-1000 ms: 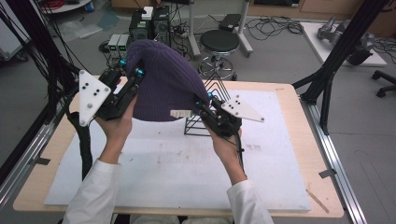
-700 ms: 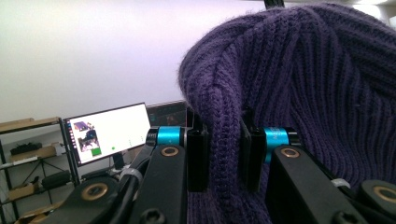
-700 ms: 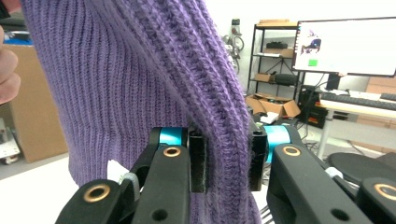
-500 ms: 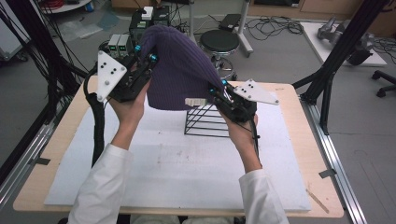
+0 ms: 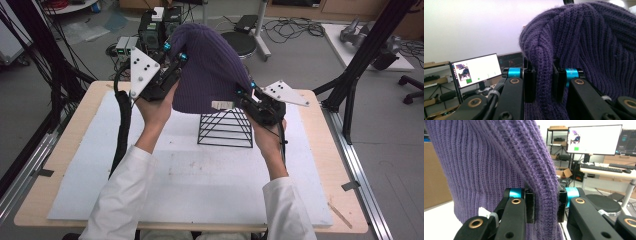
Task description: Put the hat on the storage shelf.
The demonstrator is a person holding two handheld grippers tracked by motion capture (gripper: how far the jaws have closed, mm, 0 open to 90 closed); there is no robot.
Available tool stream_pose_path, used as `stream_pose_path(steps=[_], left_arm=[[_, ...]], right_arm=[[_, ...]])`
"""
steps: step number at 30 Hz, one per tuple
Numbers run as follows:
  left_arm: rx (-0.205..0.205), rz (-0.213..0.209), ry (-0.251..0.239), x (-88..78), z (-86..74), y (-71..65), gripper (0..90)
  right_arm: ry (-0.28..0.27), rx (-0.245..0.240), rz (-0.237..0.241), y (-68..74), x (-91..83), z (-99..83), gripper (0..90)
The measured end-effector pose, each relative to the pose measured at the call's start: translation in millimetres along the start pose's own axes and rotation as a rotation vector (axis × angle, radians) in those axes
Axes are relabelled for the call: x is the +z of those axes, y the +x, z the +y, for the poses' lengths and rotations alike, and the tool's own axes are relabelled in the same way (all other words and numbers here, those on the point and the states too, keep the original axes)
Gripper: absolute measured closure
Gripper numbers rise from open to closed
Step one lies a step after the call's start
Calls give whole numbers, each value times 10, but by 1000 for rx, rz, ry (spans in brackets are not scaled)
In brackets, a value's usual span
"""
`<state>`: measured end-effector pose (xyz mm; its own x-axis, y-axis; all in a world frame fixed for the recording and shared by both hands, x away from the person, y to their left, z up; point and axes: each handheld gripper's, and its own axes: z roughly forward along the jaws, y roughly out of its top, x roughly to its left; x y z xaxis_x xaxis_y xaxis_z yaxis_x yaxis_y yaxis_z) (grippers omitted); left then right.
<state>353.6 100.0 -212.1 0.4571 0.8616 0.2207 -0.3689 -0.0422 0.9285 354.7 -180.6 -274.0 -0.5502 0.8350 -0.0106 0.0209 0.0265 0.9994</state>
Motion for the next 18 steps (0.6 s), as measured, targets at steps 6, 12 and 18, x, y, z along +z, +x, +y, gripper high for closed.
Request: stream_pose_path(steps=[6,12,18], left_arm=[[11,13,28,67,-82,-10,770],[41,7,62,98,-213,-94,770],[40,-8,93,97,-377,-148,769]], right_arm=[[37,8,-16,-23,94,-70,775],[88,2,-73,-28,142,-165,777],[139,30,-92,-36,138,-334,776]])
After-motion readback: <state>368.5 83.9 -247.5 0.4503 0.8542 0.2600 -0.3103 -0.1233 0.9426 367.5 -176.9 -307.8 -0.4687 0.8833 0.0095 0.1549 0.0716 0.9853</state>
